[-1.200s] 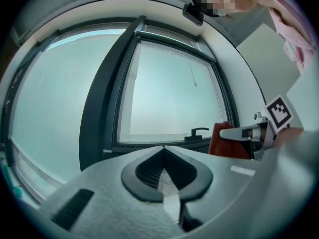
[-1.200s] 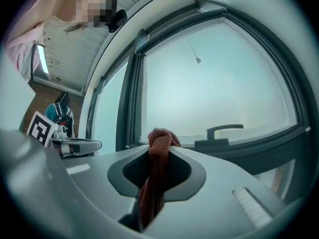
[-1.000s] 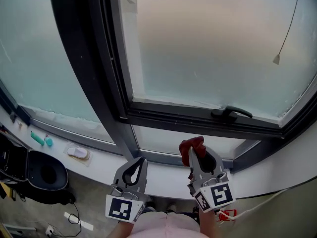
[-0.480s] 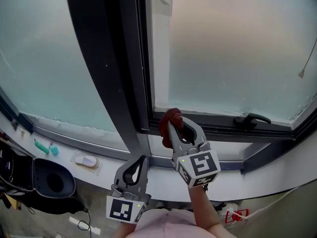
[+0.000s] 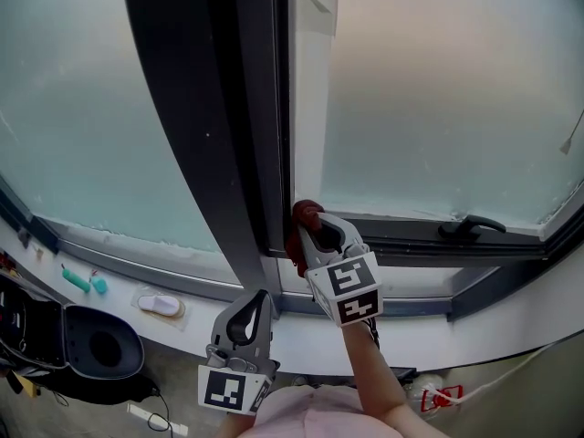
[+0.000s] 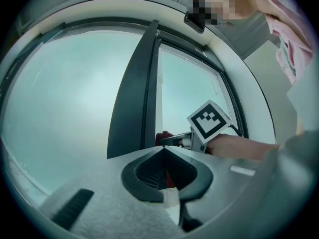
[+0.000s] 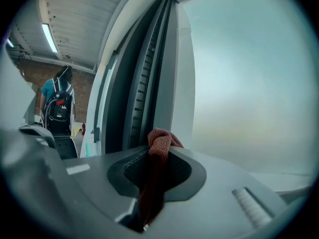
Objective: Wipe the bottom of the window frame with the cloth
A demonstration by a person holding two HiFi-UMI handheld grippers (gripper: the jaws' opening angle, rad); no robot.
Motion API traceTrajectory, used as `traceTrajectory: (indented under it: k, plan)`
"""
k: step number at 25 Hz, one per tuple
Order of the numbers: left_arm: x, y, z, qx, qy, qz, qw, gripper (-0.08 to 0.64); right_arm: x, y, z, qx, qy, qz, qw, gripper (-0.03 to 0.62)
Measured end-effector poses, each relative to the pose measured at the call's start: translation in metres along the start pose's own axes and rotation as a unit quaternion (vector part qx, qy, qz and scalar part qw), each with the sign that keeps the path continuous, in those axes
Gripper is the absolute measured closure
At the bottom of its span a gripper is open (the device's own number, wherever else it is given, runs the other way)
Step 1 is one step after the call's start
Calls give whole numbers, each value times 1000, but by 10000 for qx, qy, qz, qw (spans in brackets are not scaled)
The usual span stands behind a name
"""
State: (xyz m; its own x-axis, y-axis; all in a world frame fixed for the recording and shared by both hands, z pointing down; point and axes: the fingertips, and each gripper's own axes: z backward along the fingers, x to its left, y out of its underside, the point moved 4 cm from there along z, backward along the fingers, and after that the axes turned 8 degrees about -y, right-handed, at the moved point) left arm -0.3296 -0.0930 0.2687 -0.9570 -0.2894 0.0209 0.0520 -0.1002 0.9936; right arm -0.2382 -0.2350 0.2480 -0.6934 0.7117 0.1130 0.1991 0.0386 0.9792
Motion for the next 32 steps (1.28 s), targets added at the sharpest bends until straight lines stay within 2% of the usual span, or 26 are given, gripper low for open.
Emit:
traceTrajectory:
  k: [6,13,19,32]
  plan:
    - [8,-1,-3,-16,-56,30,10000,560,-5,9,-16,576,133,381,9975,537]
    - [6,1,-6,-16,5,106,9999,560,-3,14,-26,1105,237,898,9895,537]
    - [1,0,-10,-21,146,138,9998,560,-7,15,-28,1294,200,602,9896,537]
    - [-4,2,-19,-42,253,158,9995,560,-18,19,-19,1312,200,186,9910,537]
